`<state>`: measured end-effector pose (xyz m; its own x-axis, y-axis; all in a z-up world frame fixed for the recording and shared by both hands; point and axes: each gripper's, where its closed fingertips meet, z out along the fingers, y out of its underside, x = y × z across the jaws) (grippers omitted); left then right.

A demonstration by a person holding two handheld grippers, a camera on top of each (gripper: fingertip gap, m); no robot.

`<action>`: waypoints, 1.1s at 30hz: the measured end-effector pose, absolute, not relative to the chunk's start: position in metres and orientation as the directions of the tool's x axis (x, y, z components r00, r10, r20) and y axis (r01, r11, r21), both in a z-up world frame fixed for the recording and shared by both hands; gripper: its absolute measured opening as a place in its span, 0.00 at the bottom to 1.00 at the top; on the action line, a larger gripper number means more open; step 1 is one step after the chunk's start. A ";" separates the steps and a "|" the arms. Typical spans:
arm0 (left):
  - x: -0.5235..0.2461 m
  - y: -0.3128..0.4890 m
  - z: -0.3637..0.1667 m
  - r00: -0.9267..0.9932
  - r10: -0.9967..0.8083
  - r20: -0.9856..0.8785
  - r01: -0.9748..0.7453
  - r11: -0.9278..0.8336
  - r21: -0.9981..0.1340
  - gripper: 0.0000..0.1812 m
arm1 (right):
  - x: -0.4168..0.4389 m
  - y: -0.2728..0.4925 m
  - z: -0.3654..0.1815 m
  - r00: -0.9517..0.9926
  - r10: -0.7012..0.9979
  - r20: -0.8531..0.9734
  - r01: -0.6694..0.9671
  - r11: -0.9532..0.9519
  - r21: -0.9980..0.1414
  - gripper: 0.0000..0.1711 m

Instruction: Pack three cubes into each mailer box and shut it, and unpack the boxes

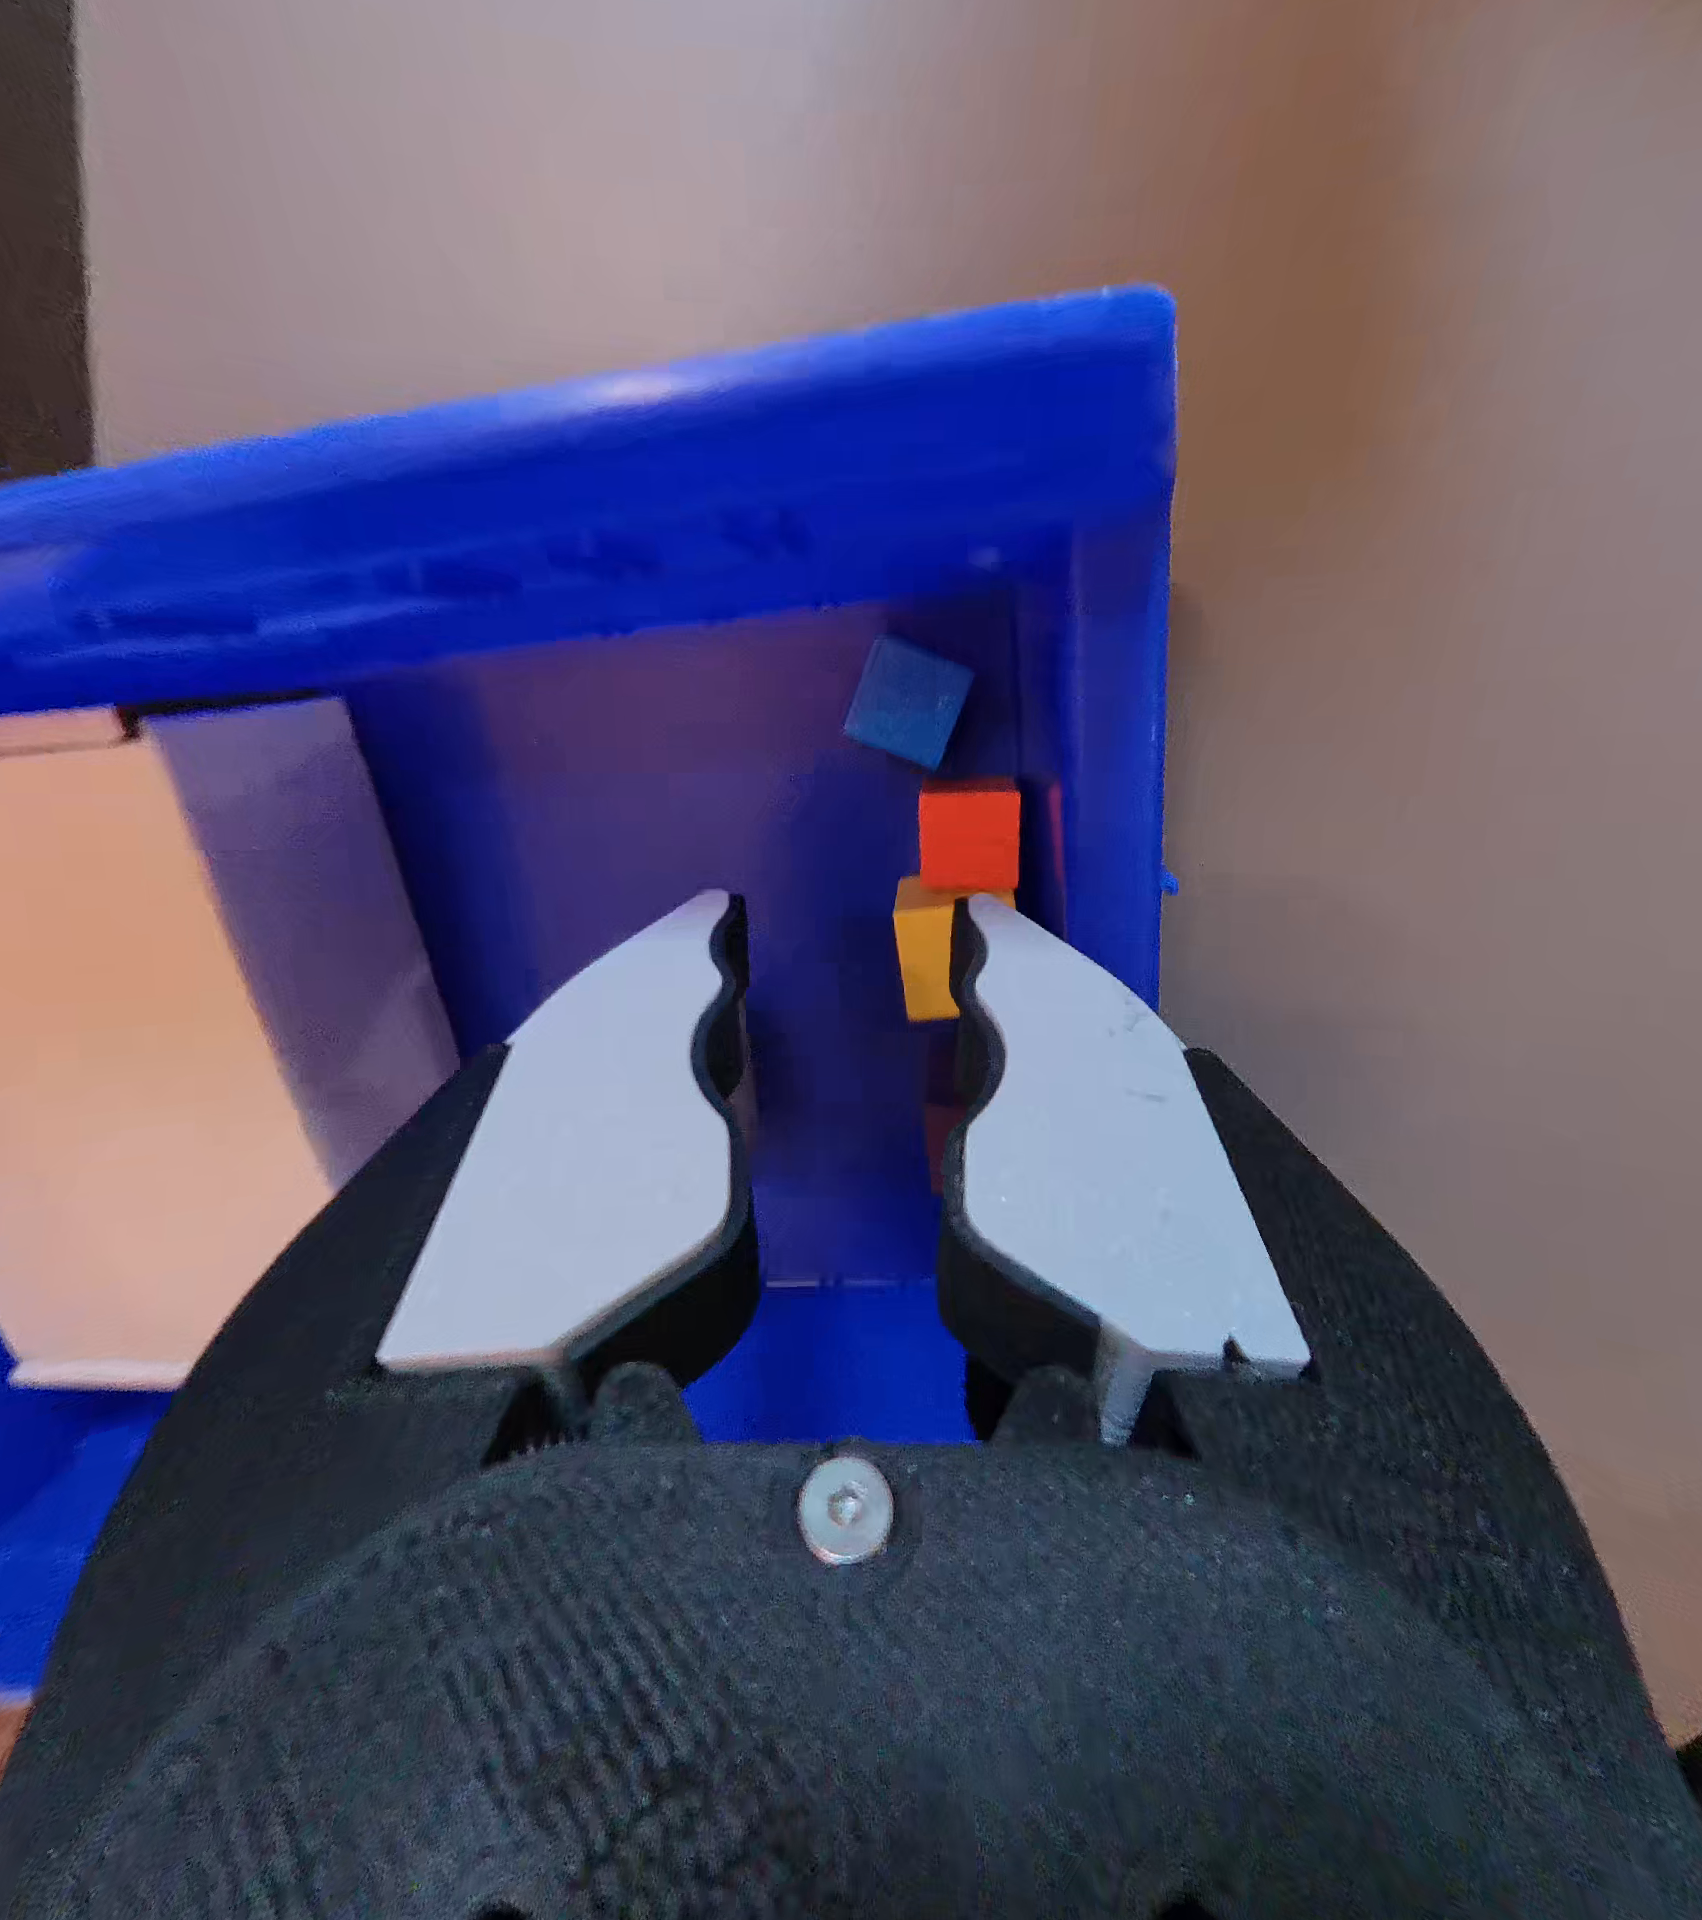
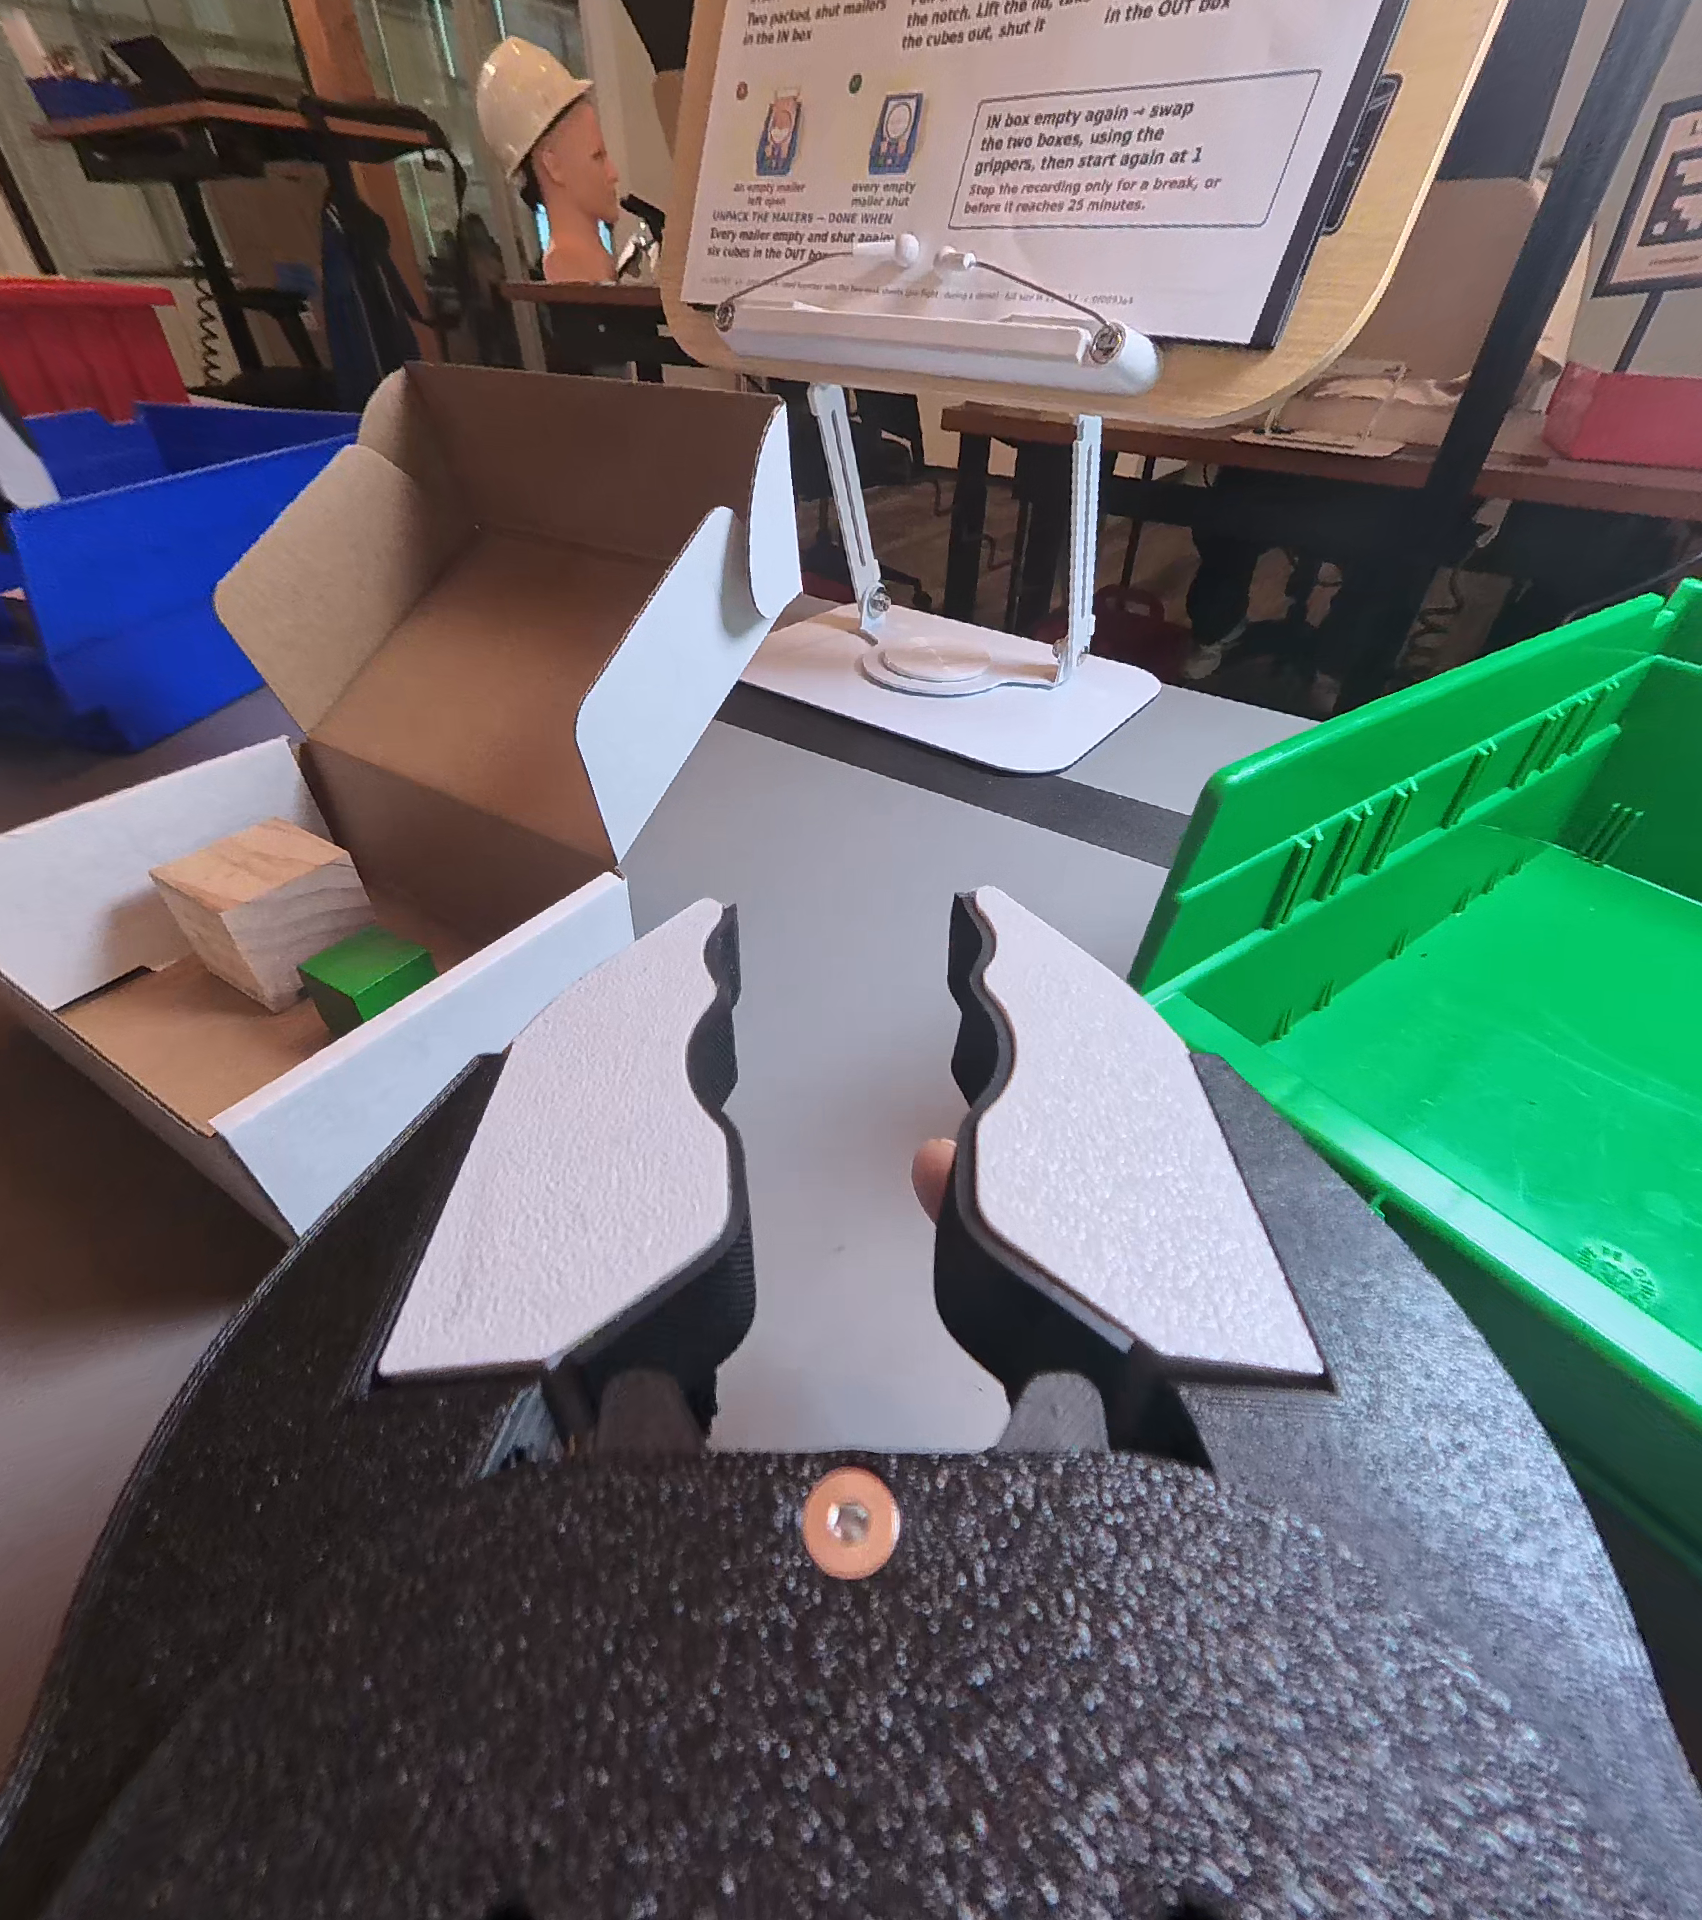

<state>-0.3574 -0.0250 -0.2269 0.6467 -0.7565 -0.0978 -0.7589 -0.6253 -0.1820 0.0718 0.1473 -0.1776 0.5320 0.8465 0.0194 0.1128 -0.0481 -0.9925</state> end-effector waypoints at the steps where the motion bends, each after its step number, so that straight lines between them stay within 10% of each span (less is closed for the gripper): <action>1: -0.355 -0.024 -0.233 0.638 -0.767 -0.064 -0.765 -0.622 -0.168 0.20 | 0.072 0.147 -0.178 0.533 0.846 0.020 0.115 -0.049 -0.992 0.22; 16: -0.343 -0.038 -0.259 0.642 -0.665 0.381 -0.694 -0.716 -0.081 0.23 | 0.079 0.158 -0.180 0.571 0.821 -0.015 0.089 -0.080 -0.993 0.22; 24: -0.344 -0.028 -0.253 0.615 -0.746 0.255 -0.744 -0.656 -0.126 0.00 | 0.078 0.160 -0.180 0.578 0.816 -0.003 0.097 -0.072 -0.993 0.22; 33: -0.359 -0.014 -0.248 0.629 -0.773 0.079 -0.756 -0.633 -0.169 0.12 | 0.079 0.160 -0.179 0.581 0.814 -0.005 0.095 -0.074 -0.993 0.22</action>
<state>-0.3592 -0.0143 -0.2484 0.6294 -0.7730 0.0793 -0.7557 -0.6327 -0.1693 0.0790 0.1605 -0.1793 0.5809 0.8140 -0.0053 0.0946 -0.0740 -0.9928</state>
